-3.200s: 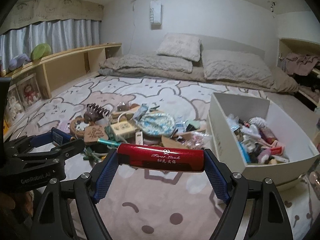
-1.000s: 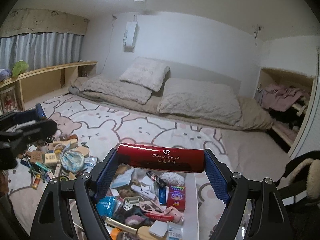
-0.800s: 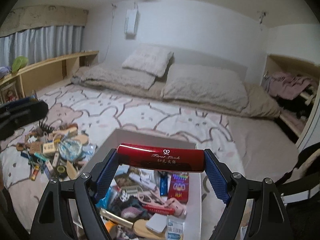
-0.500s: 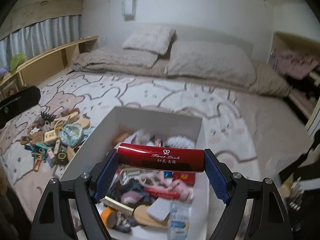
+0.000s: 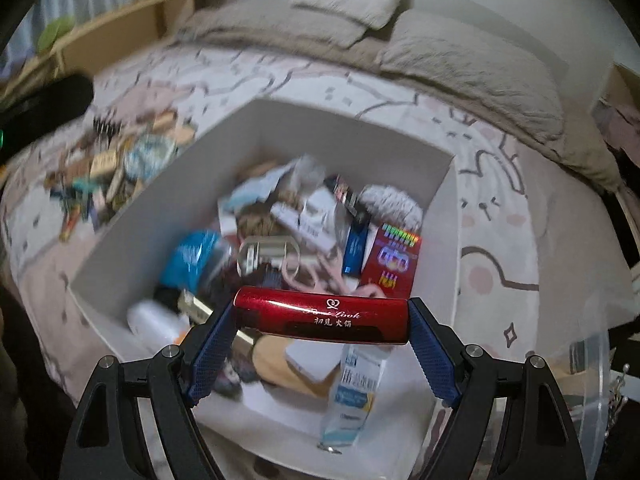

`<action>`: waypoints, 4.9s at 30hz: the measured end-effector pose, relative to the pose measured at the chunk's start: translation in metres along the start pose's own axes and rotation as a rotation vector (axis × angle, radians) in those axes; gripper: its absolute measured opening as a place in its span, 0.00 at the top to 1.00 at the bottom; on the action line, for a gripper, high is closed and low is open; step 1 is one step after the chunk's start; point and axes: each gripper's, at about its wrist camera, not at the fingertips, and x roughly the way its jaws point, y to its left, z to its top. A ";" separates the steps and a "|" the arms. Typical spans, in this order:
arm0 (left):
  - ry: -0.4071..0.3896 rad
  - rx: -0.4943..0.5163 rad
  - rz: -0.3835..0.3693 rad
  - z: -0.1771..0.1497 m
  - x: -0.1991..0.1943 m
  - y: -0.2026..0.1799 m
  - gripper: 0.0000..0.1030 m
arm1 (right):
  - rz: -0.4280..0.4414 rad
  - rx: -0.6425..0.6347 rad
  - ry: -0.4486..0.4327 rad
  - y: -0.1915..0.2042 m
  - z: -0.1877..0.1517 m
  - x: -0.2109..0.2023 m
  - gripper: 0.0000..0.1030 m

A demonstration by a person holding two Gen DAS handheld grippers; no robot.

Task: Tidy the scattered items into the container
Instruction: 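Lower the red tube into the box and open right gripper, then withdraw right gripper from box while left gripper holds blue lighter above box, then lower the blue lighter into the box and open left gripper, then withdraw both open tools from the white box toward the pile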

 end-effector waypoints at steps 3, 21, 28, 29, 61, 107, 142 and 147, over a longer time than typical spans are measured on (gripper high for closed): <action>0.017 -0.005 0.008 -0.005 0.002 0.004 0.18 | -0.010 -0.032 0.056 0.003 -0.006 0.007 0.19; 0.087 0.014 -0.014 -0.009 0.018 -0.015 0.18 | 0.090 0.105 0.072 -0.022 -0.014 0.007 0.00; 0.107 0.006 -0.009 -0.010 0.026 -0.018 0.18 | 0.090 0.126 0.013 -0.030 -0.011 0.003 0.00; 0.110 0.007 -0.007 -0.011 0.026 -0.018 0.18 | 0.094 0.133 -0.006 -0.031 -0.009 0.000 0.00; 0.288 0.193 -0.141 -0.050 0.079 -0.086 0.18 | -0.113 0.475 -0.601 -0.097 -0.007 -0.082 0.00; 0.305 0.289 -0.196 -0.056 0.078 -0.131 0.04 | -0.170 0.544 -0.681 -0.108 -0.020 -0.097 0.00; 0.149 0.223 -0.147 -0.014 0.023 -0.078 0.04 | -0.125 0.487 -0.649 -0.095 -0.020 -0.095 0.00; 0.117 0.213 -0.127 -0.006 0.015 -0.066 0.04 | -0.120 0.487 -0.645 -0.092 -0.021 -0.095 0.00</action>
